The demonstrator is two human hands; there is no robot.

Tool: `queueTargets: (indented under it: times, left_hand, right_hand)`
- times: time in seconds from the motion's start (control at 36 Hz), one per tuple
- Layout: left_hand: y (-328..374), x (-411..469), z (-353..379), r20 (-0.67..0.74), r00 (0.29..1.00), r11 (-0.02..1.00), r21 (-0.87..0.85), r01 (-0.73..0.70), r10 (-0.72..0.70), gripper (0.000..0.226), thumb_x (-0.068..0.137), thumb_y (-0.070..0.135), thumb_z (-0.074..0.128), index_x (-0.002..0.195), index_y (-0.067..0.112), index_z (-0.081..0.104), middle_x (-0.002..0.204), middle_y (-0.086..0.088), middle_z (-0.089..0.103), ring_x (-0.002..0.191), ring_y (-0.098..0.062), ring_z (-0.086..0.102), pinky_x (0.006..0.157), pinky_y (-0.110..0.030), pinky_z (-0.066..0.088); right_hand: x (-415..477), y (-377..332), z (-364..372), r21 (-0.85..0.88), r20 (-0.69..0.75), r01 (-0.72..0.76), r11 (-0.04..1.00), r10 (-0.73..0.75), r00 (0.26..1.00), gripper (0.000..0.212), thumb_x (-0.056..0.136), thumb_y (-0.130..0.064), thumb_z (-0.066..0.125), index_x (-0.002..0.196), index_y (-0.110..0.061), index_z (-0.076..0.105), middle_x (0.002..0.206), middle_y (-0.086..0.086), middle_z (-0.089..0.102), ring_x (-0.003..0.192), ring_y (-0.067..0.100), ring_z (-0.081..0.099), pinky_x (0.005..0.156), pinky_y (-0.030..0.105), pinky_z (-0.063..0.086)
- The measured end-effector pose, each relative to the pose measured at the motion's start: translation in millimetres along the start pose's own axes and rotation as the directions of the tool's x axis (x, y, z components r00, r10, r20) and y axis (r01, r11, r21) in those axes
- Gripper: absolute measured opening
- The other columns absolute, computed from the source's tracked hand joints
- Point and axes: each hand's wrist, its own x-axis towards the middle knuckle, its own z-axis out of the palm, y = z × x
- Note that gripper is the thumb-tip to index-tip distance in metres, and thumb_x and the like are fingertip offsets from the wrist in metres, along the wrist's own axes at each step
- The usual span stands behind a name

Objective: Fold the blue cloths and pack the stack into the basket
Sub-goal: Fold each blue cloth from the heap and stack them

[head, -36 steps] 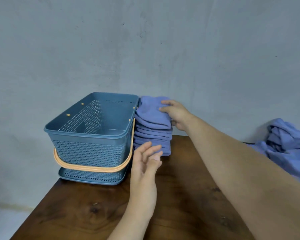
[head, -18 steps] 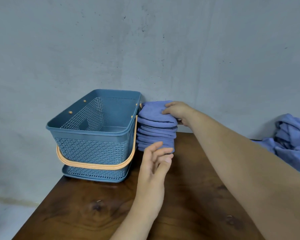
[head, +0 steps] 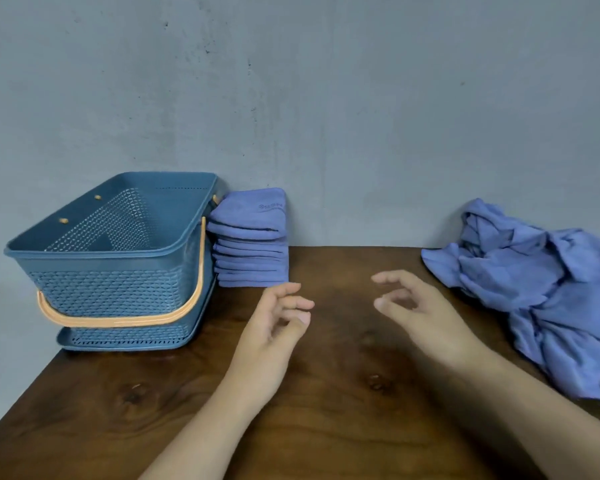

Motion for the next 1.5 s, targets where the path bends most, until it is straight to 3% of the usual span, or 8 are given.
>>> queueTargets:
  times: [0.22,0.56,0.83,0.89,0.94,1.0,1.31,1.5]
  left_hand:
    - [-1.9,-15.6,30.0,0.194,0.981,0.91,0.407,-0.074,-0.007,0.044,0.1,0.024,0.071,0.136,0.042,0.054,0.126,0.018,0.067,0.121,-0.008,0.064,0.102,-0.035,0.055]
    - [11.2,18.9,136.1,0.311,0.95,0.847,0.499,-0.185,0.025,0.031,0.1,0.027,0.071,0.128,0.039,0.062,0.122,0.02,0.068,0.117,-0.007,0.065,0.101,-0.034,0.053]
    - [40.3,143.1,300.0,0.485,0.867,0.699,0.58,-0.418,0.115,0.057,0.094,0.053,0.068,0.144,0.028,0.056,0.137,0.014,0.055,0.124,-0.006,0.052,0.108,-0.035,0.046]
    - [35.8,159.8,316.7,0.517,0.851,0.645,0.621,-0.445,0.09,0.062,0.085,0.065,0.064,0.139,0.033,0.059,0.136,0.011,0.059,0.125,-0.014,0.055,0.105,-0.039,0.049]
    - [29.3,169.4,325.8,0.522,0.848,0.536,0.692,-0.483,0.091,0.024,0.088,0.058,0.064,0.103,0.039,0.064,0.111,0.012,0.064,0.106,-0.017,0.06,0.089,-0.04,0.052]
    - [26.9,170.3,329.1,0.506,0.857,0.52,0.708,-0.478,0.099,0.022,0.098,0.044,0.062,0.082,0.032,0.055,0.089,0.009,0.061,0.086,-0.019,0.06,0.075,-0.041,0.049]
    - [26.0,122.8,201.3,0.114,0.988,0.803,0.577,-0.151,0.104,0.026,0.111,0.037,0.047,0.096,0.016,0.051,0.074,-0.002,0.058,0.058,-0.004,0.05,0.057,-0.026,0.038]
    - [8.0,40.1,125.3,-0.104,0.989,0.932,0.338,0.13,-0.101,0.022,0.109,0.035,0.053,0.096,0.02,0.063,0.081,0.0,0.069,0.074,-0.021,0.064,0.073,-0.044,0.05]
  right_hand:
    - [-39.7,85.5,-60.1,-0.139,-0.188,0.124,0.983,-0.149,0.971,0.03,0.101,-0.025,0.069,0.123,-0.044,0.066,0.124,-0.018,0.061,0.117,0.008,0.061,0.098,0.032,0.053]
    - [-11.9,110.7,-103.8,-0.278,-0.66,-0.006,0.961,-0.186,0.728,0.023,0.1,-0.022,0.059,0.122,-0.028,0.064,0.119,-0.014,0.062,0.11,0.012,0.057,0.072,0.034,0.055]
    - [-10.6,119.7,-125.2,-0.235,-0.828,-0.106,0.966,-0.142,0.542,0.028,0.095,-0.012,0.062,0.12,-0.025,0.065,0.122,-0.01,0.065,0.111,0.019,0.055,0.082,0.038,0.049]
    - [-10.5,121.0,-125.3,-0.237,-0.83,-0.136,0.962,-0.128,0.543,0.029,0.095,-0.014,0.063,0.122,-0.026,0.065,0.123,-0.01,0.065,0.114,0.019,0.054,0.084,0.038,0.047]
    - [-9.6,121.7,-125.5,-0.236,-0.831,-0.144,0.961,-0.123,0.542,0.03,0.094,-0.015,0.064,0.122,-0.026,0.065,0.124,-0.01,0.066,0.115,0.02,0.054,0.085,0.04,0.047]
    - [-8.6,122.4,-125.7,-0.237,-0.829,-0.143,0.961,-0.123,0.545,0.03,0.094,-0.018,0.062,0.122,-0.027,0.066,0.124,-0.011,0.066,0.115,0.02,0.055,0.084,0.041,0.047]
    - [-7.4,120.0,-116.5,-0.306,-0.807,-0.11,0.946,-0.196,0.558,0.035,0.093,-0.011,0.063,0.123,-0.028,0.065,0.123,-0.011,0.065,0.109,0.019,0.056,0.082,0.038,0.041]
    - [-4.2,120.4,-96.3,-0.375,-0.567,0.062,0.925,-0.282,0.774,0.035,0.097,-0.018,0.062,0.131,-0.027,0.06,0.129,-0.009,0.061,0.116,0.022,0.056,0.092,0.044,0.048]
